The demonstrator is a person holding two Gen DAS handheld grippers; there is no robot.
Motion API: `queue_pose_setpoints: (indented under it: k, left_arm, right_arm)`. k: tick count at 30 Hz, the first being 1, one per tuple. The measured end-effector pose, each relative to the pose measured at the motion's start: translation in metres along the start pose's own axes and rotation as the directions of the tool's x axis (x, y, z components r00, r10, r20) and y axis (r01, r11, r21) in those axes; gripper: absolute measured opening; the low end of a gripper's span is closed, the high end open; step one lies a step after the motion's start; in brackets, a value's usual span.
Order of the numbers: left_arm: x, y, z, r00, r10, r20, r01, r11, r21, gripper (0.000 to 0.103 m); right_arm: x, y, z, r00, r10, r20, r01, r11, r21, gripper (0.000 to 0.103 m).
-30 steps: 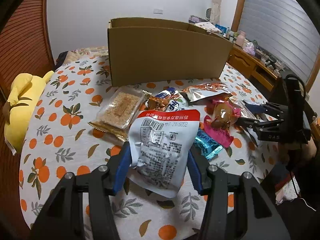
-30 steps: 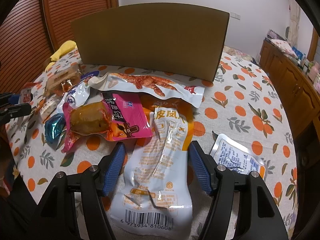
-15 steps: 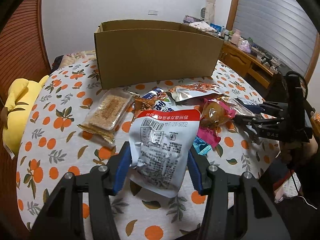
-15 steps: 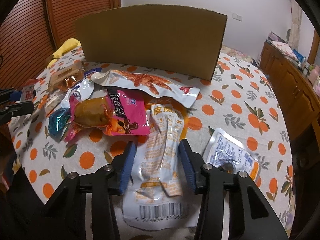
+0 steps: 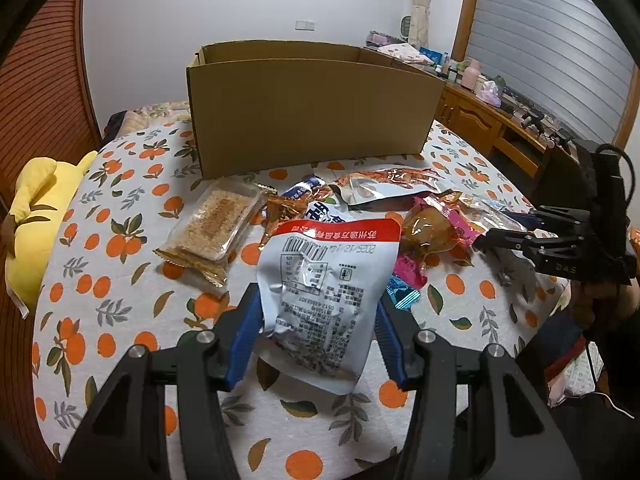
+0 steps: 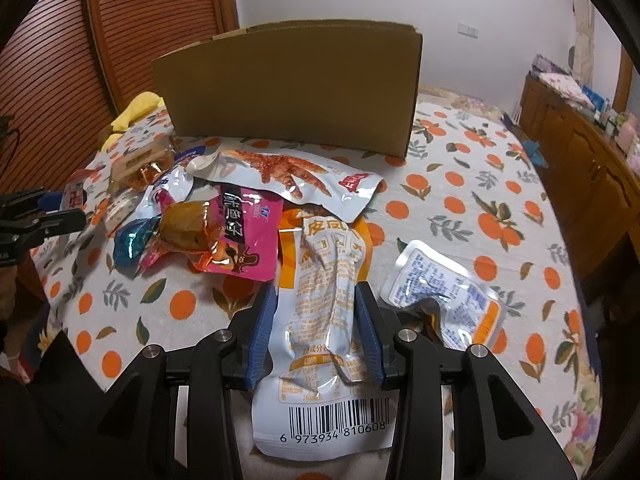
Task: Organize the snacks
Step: 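Close the left tool on the white packet while the right tool closes on the sausage packet, then carry both packets over the box and open both tools to drop them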
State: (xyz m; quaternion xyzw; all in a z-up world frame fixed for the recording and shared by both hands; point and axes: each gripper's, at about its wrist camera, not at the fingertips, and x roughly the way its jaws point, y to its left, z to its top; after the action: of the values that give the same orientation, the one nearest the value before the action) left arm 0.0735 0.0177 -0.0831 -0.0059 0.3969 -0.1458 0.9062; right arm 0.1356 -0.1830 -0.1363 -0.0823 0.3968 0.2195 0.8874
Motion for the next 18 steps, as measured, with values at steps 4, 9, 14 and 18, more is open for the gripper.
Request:
queue_pose_setpoints:
  k: [4,9,14,18]
  left_arm:
    - [0.000,-0.004,0.002,1.000,-0.002,0.006,0.002,1.000,0.006,0.053]
    - [-0.001,-0.007,0.007,1.000,-0.004,0.014,0.003,1.000,0.014,0.053]
    - [0.001,-0.008,0.013,1.000,-0.006,0.018,0.006,1.000,0.014,0.053]
    - [0.000,-0.011,0.018,1.000,-0.010,0.024,0.009,1.000,0.017,0.053]
  right_arm:
    - [-0.011,0.002,-0.001,1.000,-0.016,0.013,0.016,1.000,-0.018,0.040]
    - [-0.020,0.000,-0.004,0.999,-0.041,0.013,0.041,0.998,-0.037,0.040]
    - [-0.026,-0.003,-0.008,0.998,-0.059,0.009,0.059,0.997,-0.042,0.040]
    - [-0.033,-0.004,-0.011,0.998,-0.064,0.016,0.065,0.997,-0.050,0.040]
